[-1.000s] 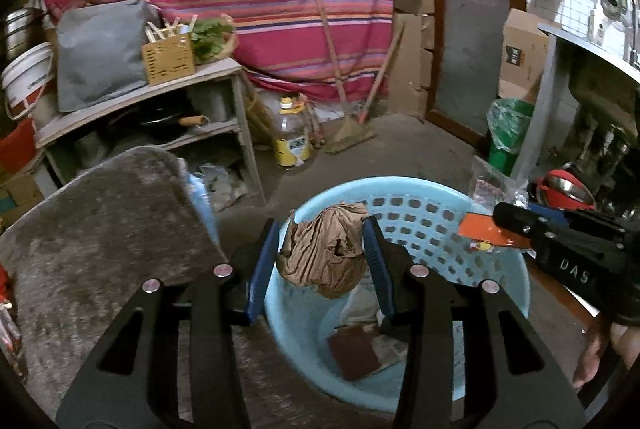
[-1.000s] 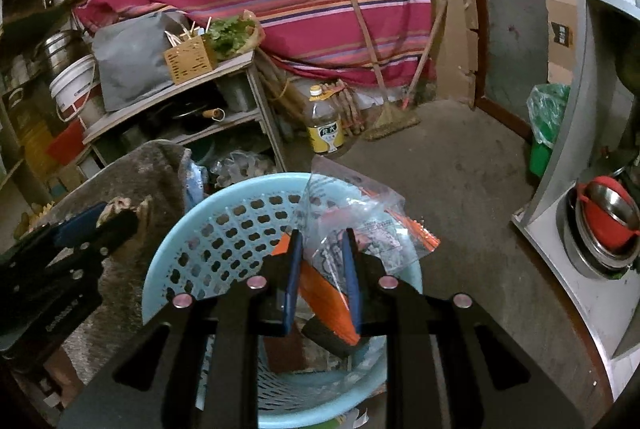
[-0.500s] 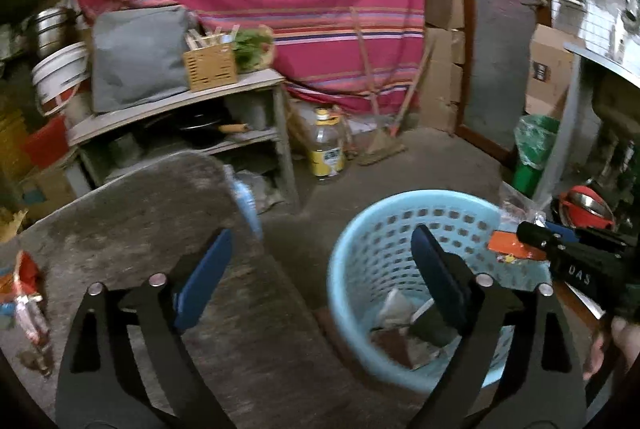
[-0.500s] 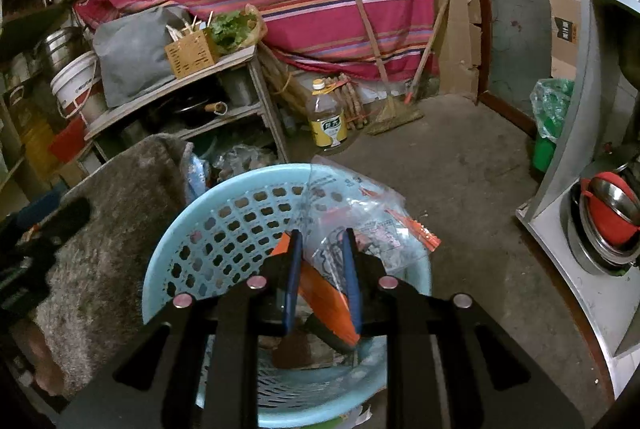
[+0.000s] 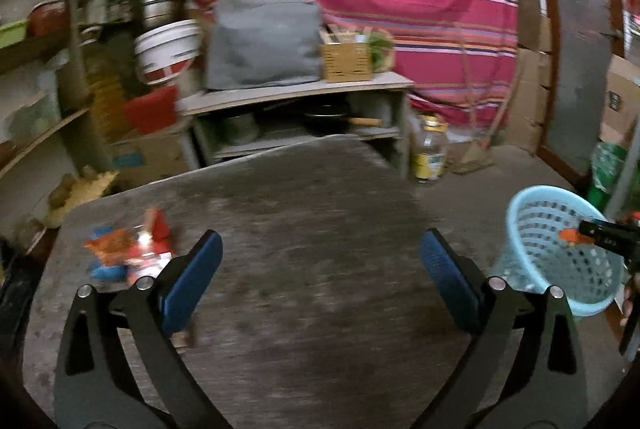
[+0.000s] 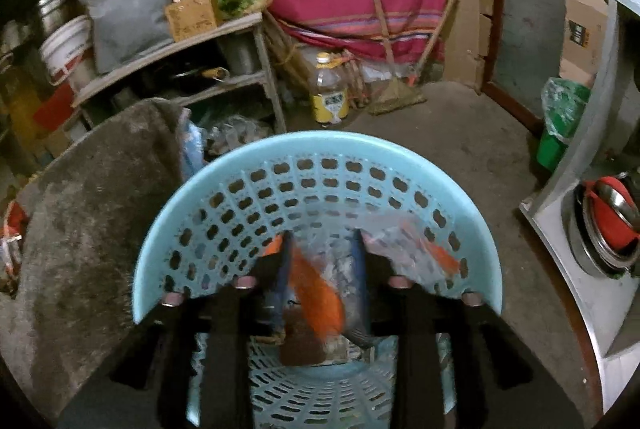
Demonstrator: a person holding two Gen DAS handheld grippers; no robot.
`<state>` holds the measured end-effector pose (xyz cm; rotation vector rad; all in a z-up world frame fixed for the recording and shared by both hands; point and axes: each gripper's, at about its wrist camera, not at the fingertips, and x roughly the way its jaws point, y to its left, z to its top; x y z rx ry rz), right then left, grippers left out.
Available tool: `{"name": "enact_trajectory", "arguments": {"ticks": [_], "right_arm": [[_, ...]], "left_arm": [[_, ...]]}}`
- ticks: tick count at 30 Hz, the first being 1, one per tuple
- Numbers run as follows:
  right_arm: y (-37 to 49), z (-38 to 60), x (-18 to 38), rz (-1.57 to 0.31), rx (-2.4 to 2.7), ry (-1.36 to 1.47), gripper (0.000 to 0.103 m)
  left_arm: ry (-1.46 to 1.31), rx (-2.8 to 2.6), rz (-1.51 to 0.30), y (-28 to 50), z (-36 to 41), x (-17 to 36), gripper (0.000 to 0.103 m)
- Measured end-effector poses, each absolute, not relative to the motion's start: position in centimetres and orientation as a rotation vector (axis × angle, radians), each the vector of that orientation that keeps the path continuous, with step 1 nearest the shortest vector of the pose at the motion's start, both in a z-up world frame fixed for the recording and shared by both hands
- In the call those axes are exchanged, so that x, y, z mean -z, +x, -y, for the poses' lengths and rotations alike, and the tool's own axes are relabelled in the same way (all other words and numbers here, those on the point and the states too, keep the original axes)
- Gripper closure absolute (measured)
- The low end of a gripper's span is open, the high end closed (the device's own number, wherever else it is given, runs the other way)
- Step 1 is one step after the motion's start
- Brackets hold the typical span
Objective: Collect trash
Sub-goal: 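Grasp the crumpled brown paper bag on the table with the left tool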
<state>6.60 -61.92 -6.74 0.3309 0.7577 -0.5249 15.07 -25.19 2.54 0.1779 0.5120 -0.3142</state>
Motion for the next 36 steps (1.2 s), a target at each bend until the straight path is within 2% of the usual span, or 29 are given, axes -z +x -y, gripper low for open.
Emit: {"name": "enact_trajectory", "arguments": {"ticks": [1, 11, 18, 28, 36], "right_arm": [[6.6, 61.9, 6.8, -0.761, 0.537, 0.342, 0.020], [8.1, 57.2, 3.8, -0.686, 0.562, 0.256, 0.014], [10.5, 50.8, 1.8, -0.602, 0.451, 0.197, 0.005], [15.7, 43.2, 3.1, -0.667, 0.354, 0.108, 0.004], [18.5, 39.8, 4.0, -0.708, 0.369, 0.066, 0.004]], "left_arm": [[0.168, 0.299, -0.514, 15.3, 24.0, -2.5, 0.005], [0.176, 0.207, -0.507, 16.5, 17.1, -1.9, 0.005], [0.150, 0.171, -0.529, 17.9, 13.6, -0.2, 0.005], [0.122, 0.123, -0.643, 19.9, 9.0, 3.8, 0.005], [0.116, 0.145, -0.744, 22.1, 8.5, 6.7, 0.006]]}}
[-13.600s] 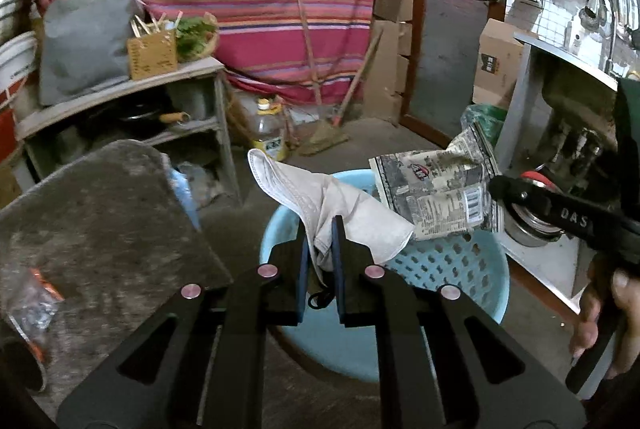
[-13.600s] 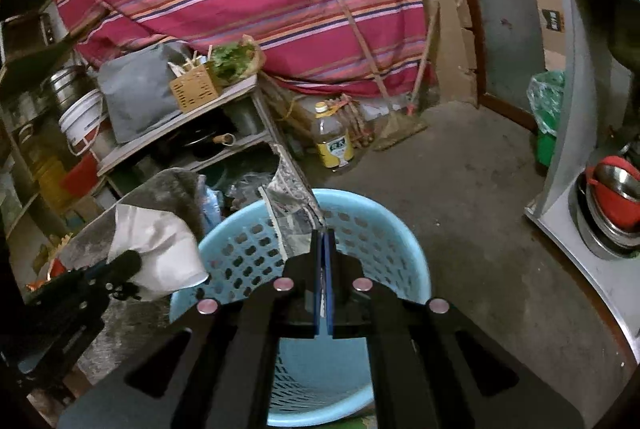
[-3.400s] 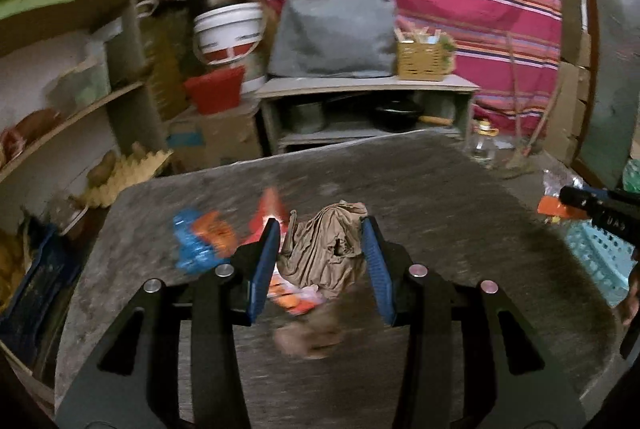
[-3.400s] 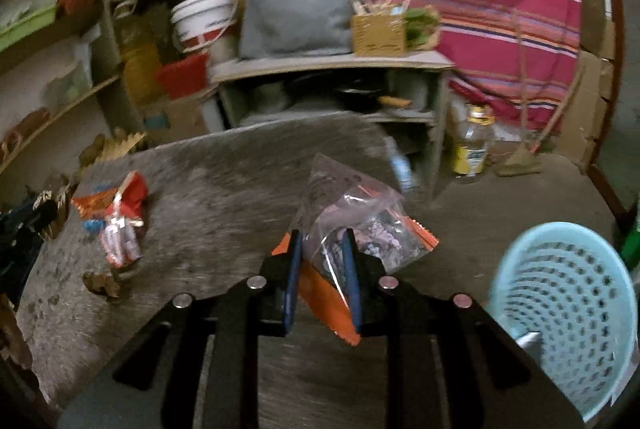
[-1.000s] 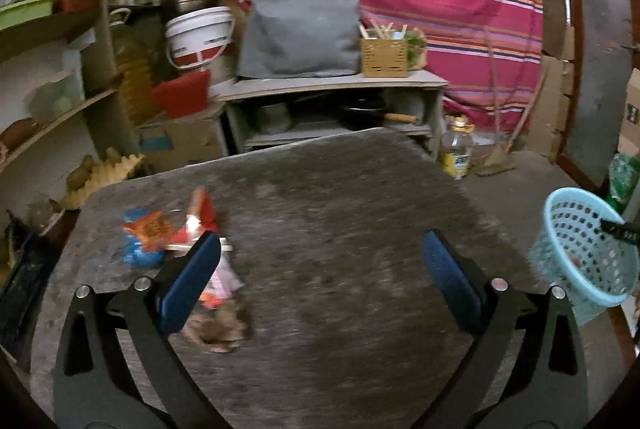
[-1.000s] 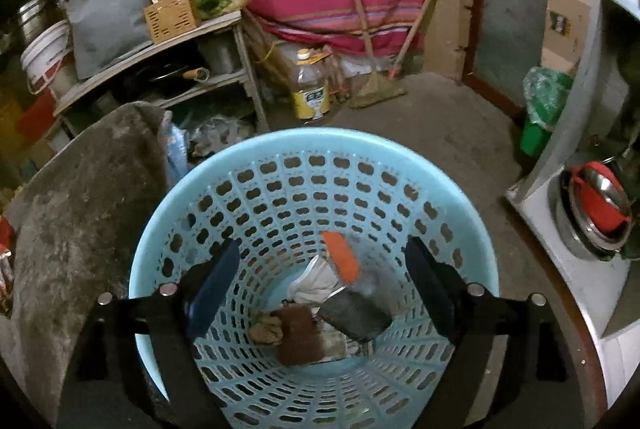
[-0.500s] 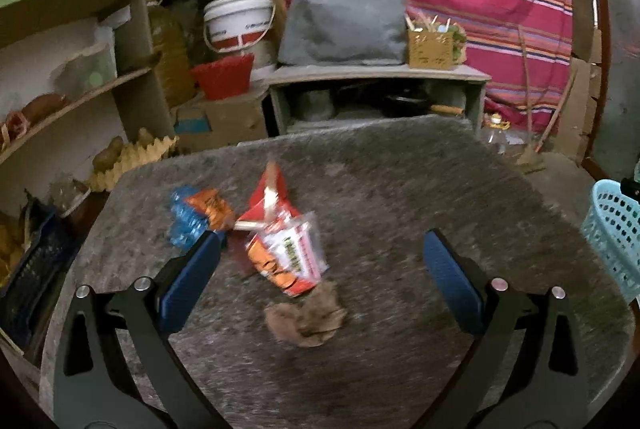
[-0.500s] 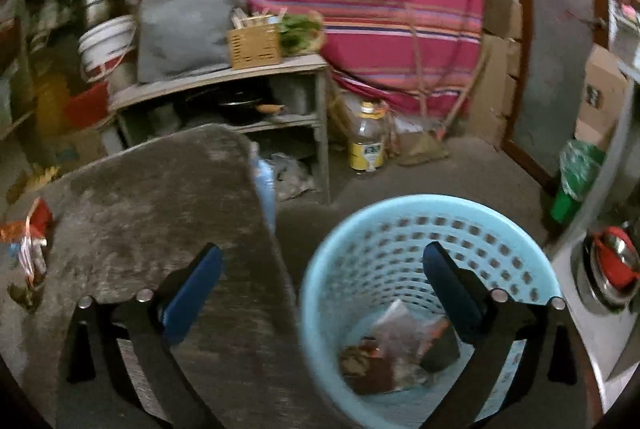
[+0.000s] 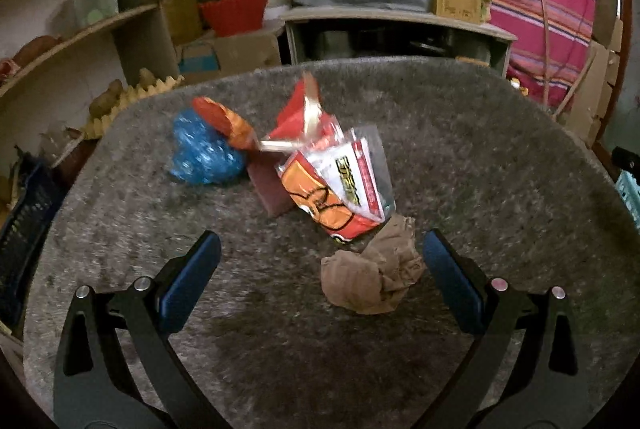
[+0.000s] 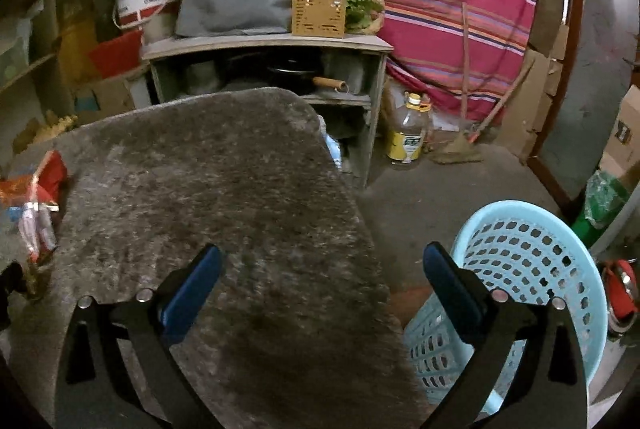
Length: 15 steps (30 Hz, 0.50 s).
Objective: Collect trash
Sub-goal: 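Grasp the crumpled brown paper bag on the table with the left tool, then grasp the orange-and-white snack bag with the right tool while the left tool holds the paper bag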
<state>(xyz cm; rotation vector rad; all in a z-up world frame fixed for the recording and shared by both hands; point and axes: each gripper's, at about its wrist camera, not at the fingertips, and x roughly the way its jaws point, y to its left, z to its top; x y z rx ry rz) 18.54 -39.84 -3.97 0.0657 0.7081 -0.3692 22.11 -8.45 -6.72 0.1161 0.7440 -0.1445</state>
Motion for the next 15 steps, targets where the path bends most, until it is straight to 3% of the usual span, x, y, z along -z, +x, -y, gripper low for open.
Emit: {"name": "enact_trajectory", "arguments": {"ticks": [2, 4, 7, 9, 15], "right_arm": [[19.1, 39.5, 4.0, -0.712, 0.333, 0.093, 0.004], [19.5, 39.1, 4.2, -0.709, 0.300, 0.139, 0.004], [20.0, 38.0, 4.2, -0.698, 0.265, 0.166, 0.004], [20.7, 37.0, 4.4, -0.722, 0.243, 0.162, 0.004], [22.1, 32.8, 4.5, -0.755, 0.208, 0.089, 0.004]], "left_arm": [[0.108, 0.152, -0.769, 22.7, 8.4, 7.3, 0.007], [0.089, 0.187, -0.791, 23.0, 8.3, 7.6, 0.015], [0.071, 0.244, -0.807, 23.1, 8.4, 7.7, 0.036], [0.074, 0.286, -0.821, 22.9, 8.6, 7.8, 0.063], [0.080, 0.283, -0.811, 22.0, 7.3, 7.1, 0.063]]}}
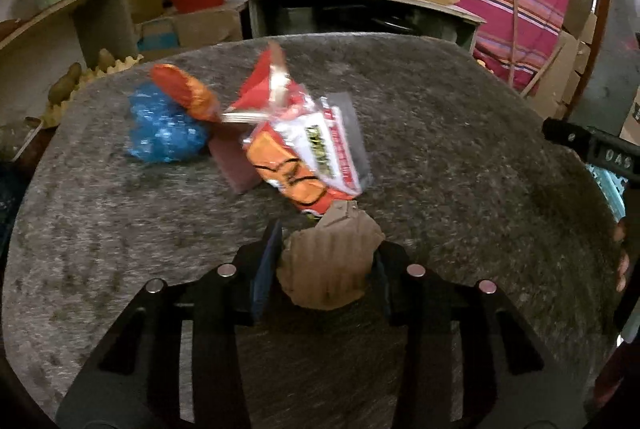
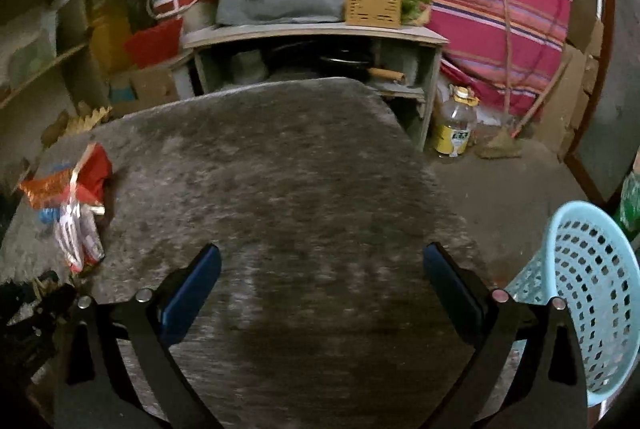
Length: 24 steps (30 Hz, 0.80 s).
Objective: Collect trash
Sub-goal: 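Grasp the orange-and-white snack bag with the right tool while the left tool holds the paper bag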
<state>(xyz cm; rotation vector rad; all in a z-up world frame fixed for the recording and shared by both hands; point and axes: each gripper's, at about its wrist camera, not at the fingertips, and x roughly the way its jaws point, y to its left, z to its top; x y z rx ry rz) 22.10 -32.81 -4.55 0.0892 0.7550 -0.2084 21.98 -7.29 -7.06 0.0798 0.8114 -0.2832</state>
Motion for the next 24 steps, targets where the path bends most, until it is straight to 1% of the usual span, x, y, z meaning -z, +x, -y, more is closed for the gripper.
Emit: {"name": "enact_trajectory", "arguments": {"ticks": [6, 15, 20, 24], "right_arm": [[23.0, 28.4, 4.6, -0.775, 0.131, 0.066, 0.004], [23.7, 18.2, 5.0, -0.773, 0.002, -0.066, 0.004], [24.3, 13.7, 5.6, -0.781, -0.034, -0.146, 0.004], [25.6, 11.9, 6.6, -0.807, -0.029, -0.180, 0.004]], "left_arm": [[0.074, 0.173, -0.748, 21.4, 2.3, 4.8, 0.063], [-0.025, 0.012, -0.724, 22.1, -6.6, 3.6, 0.063], [-0.059, -0.012, -0.725, 22.1, -9.0, 3.5, 0.063], [-0.072, -0.019, -0.733, 22.3, -9.8, 3.7, 0.063]]}}
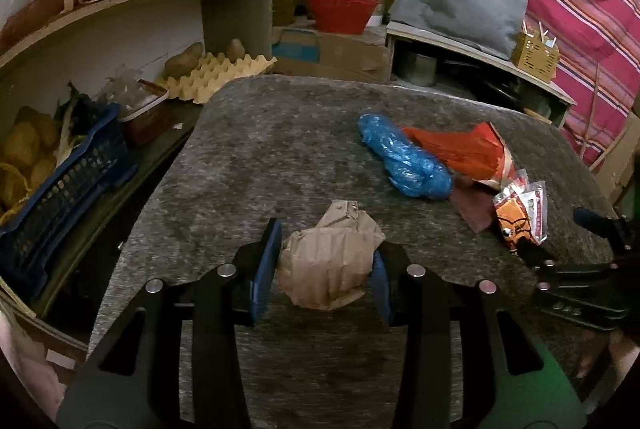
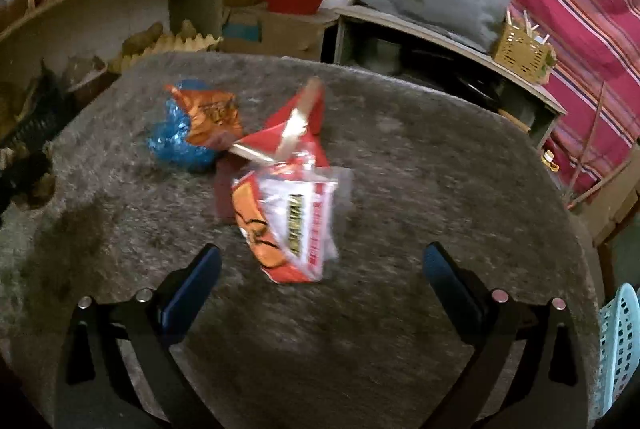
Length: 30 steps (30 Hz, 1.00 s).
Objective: Collect trash
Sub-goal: 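Grasp the orange-and-white snack bag with the right tool while the left tool holds the paper bag, then carry the paper bag and snack bag over the blue basket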
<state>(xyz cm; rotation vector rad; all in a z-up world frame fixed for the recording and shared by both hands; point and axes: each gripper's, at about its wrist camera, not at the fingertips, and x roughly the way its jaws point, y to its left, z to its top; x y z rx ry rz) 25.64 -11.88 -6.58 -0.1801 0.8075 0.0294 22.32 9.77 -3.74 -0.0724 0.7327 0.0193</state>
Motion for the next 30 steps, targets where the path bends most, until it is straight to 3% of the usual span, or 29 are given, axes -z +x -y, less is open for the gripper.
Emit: {"name": "enact_trajectory", "arguments": {"ticks": [5, 8, 9, 13, 30], "right_arm": [[27.3, 11.0, 8.1, -0.846, -0.028, -0.199, 0.007], [28.2, 11.6, 8.4, -0.876, -0.057, -0.156, 0.024], [28.5, 12.2, 8.6, -0.890, -0.092, -0.114, 0.034], [28.3, 12.9, 8.4, -0.885, -0.150, -0.066, 0.047], [23.2, 22.6, 3.5, -0.749, -0.109, 0.068, 0.048]], "left_arm": [[-0.080, -0.026, -0.738, 22.5, -10.0, 3.9, 0.063], [-0.082, -0.021, -0.742, 22.7, -9.9, 4.0, 0.063], [-0.081, -0.020, -0.742, 22.8, -9.7, 4.0, 0.063], [-0.064, -0.016, -0.742, 23.0, -9.1, 4.0, 0.063], [-0.005, 0.045, -0.698, 22.8, -2.5, 2.7, 0.063]]}}
